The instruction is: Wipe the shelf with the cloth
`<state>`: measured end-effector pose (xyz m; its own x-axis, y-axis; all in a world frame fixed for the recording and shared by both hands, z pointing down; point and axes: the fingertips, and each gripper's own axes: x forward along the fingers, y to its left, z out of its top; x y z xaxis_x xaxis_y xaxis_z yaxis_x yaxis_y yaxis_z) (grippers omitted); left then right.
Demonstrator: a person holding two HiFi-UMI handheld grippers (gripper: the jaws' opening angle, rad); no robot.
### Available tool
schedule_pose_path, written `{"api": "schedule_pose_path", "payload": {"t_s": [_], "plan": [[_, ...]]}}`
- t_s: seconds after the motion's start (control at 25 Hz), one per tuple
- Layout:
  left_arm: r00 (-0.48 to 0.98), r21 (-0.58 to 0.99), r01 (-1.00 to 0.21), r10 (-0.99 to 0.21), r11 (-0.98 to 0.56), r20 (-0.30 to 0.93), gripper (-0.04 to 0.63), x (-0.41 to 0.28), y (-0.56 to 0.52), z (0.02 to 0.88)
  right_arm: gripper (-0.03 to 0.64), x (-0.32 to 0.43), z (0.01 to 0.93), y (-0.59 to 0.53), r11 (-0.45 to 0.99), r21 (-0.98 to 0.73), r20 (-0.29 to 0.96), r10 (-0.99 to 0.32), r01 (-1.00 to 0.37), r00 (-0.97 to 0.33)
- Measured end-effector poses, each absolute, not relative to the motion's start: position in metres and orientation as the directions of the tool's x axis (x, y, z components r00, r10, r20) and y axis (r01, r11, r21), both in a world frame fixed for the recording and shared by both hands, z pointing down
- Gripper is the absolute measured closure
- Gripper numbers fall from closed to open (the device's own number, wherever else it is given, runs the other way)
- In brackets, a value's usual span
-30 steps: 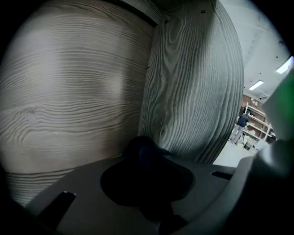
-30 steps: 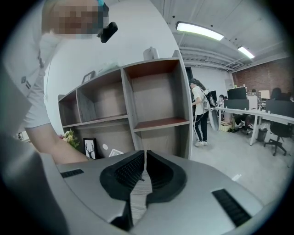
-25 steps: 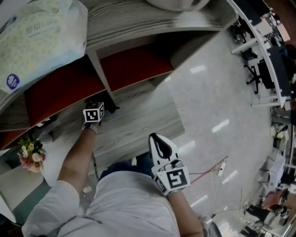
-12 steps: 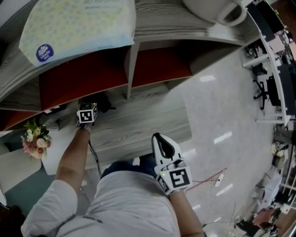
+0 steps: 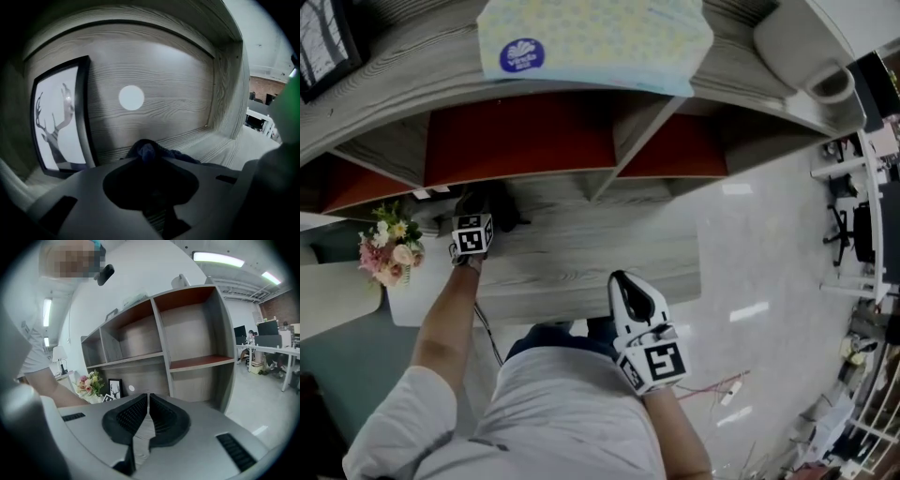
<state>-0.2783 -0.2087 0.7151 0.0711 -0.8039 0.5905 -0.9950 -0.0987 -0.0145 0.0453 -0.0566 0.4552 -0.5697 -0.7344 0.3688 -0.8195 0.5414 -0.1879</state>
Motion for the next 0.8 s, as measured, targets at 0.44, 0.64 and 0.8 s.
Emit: {"api": "schedule_pose_path", "payload": {"t_s": [0.44,0.64,0.8], "plan": [[-0.024,-0.002,-1.0,-0.8,0.029,0.6,0.522,-0.292,-0.212,0.717,0.592,0.051,0.463,-0.045,0.527,-0.184,0.39,-0.735,-0.83,-0.554],[-0.059,-0.036,-0.998,-0.799,0.047,0.599,0.522,-0.285,-0.225,0.717,0.592,0.07,0.463,-0.044,0.487,-0.175,0.4,-0.759,-0.856,-0.514],[-0.013,-0.014,-1.0,-0.801,0.006,0.598,0.522,-0.26,-0.243,0.718,0.592,0.085,0.462,-0.042,0.449,-0.167,0.409,-0.779,-0.878,-0.476]]}}
